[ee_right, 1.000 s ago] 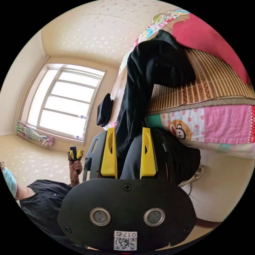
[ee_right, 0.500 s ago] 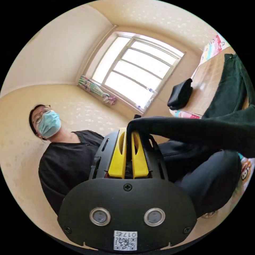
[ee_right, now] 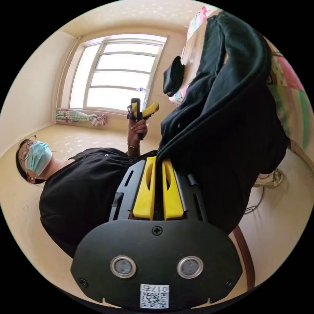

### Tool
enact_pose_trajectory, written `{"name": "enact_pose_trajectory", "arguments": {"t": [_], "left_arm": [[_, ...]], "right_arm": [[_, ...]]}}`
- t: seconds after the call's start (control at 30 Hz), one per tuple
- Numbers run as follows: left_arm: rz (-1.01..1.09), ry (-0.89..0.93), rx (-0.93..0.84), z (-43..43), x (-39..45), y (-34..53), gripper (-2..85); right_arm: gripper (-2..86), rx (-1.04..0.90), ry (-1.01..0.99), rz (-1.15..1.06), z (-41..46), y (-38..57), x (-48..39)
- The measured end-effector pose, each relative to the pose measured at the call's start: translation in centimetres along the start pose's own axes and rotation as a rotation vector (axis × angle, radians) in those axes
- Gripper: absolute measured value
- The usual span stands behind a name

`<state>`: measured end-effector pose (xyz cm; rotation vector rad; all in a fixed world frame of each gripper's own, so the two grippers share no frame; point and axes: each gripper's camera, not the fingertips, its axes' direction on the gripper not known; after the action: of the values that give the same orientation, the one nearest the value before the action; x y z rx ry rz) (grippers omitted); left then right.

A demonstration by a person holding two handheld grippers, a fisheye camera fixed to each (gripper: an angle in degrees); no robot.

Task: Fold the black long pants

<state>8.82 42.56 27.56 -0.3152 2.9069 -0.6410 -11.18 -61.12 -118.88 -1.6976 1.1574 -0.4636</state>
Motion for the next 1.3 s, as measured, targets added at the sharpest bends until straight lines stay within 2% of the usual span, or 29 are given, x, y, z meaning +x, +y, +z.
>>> {"name": "enact_pose_trajectory", "arguments": {"t": [0.13, 0.23, 0.37, 0.5, 0.53, 0.63, 0.7, 0.8, 0.87, 0.97, 1.17, 1.3], "left_arm": [[0.104, -0.051, -0.21, 6.7, 3.2, -4.3, 18.3], [0.1, -0.062, -0.326, 10.1, 2.9, -6.5, 20.8], [0.049, -0.023, -0.421, 12.1, 0.9, -8.0, 19.9], [0.027, -0.027, -0.401, 11.5, -1.6, -7.7, 9.3], [0.03, -0.085, -0.381, 10.9, -2.0, -7.4, 5.0], [0.034, -0.078, -0.327, 9.3, -2.9, -6.6, 4.3], [0.028, -0.064, -0.3, 8.5, -3.3, -6.3, 4.2], [0.013, -0.051, -0.27, 7.7, -3.8, -5.9, 4.2], [0.011, -0.034, -0.26, 7.5, -4.2, -5.9, 4.2], [-0.003, 0.0, -0.263, 7.8, -4.9, -6.0, 4.2], [-0.041, 0.049, -0.209, 6.9, -5.5, -5.8, 4.2], [-0.115, 0.134, -0.124, 5.1, -7.0, -5.0, 3.9]], "right_arm": [[1.2, -0.098, 0.11, -0.156, 3.8, -4.6, -4.9], [1.6, -0.191, 0.132, -0.222, 7.7, -7.6, -5.7], [4.3, -0.287, 0.166, -0.296, 12.7, -10.1, -5.6], [7.9, -0.347, 0.16, -0.316, 14.7, -10.6, -4.7], [8.0, -0.358, 0.108, -0.315, 14.4, -10.7, -4.2], [6.5, -0.371, 0.034, -0.342, 12.0, -11.3, -3.5], [5.9, -0.314, 0.05, -0.355, 9.0, -12.4, -3.2], [7.2, -0.058, 0.247, -0.225, 1.5, -16.3, -0.8], [9.7, 0.204, 0.451, -0.015, -4.8, -20.4, 3.2], [11.1, 0.408, 0.604, 0.184, -9.9, -25.8, 8.9], [8.6, 0.378, 0.887, 0.434, -8.7, -37.0, 16.2], [4.5, 0.458, 0.946, 0.464, -7.5, -40.8, 16.0]]}}
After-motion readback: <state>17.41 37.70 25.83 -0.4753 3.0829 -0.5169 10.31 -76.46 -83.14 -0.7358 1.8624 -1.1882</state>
